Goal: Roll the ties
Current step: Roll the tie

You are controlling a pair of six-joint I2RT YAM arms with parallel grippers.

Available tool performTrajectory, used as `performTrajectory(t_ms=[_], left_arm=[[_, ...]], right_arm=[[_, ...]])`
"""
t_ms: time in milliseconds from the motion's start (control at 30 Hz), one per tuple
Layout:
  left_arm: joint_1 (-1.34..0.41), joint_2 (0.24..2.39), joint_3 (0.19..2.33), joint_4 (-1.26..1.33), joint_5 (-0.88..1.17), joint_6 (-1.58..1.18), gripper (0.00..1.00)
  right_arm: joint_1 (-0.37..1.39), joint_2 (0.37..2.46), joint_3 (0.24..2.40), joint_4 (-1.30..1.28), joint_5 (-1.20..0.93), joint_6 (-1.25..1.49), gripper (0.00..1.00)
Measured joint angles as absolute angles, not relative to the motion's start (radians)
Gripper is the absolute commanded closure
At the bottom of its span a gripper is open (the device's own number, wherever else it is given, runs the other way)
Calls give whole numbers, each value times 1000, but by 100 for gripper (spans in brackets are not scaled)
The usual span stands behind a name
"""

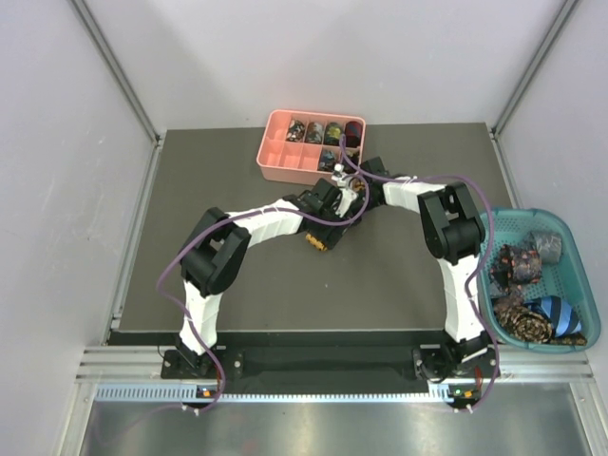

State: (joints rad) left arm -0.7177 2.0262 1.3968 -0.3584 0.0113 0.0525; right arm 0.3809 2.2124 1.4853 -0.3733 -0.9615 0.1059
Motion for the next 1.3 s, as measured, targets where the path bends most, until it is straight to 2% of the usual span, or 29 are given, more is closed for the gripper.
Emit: performTrajectory(t_ms=[100,267,333,367,433,667,900,1300], left_arm=[[-718,2026,1397,-353,10,52,23],[-718,2027,1397,-353,10,51,31],[-717,2027,1397,-352,8,51,38],[-716,2027,1397,-351,6,52,39],[-715,2027,1396,-351,6,52,42],[-716,2027,1397,-352,1,53,46],[-718,2034,1409,-365,-1,51,48],[-719,2038,1414,-369,2,50,51]], right_arm=[[376,2234,1502,-376,-995,100,83],[357,2265,1508,-380,-1048,133,83],[348,2269,1508,-377,-1059,143,80],[346,2269,1507,-376,-1060,148,77],[345,2269,1505,-372,-1060,159,75],[342,2269,1499,-362,-1057,170,65],[328,2238,1438,-289,-1045,218,68],[205,2127,1241,-71,-979,376,62]])
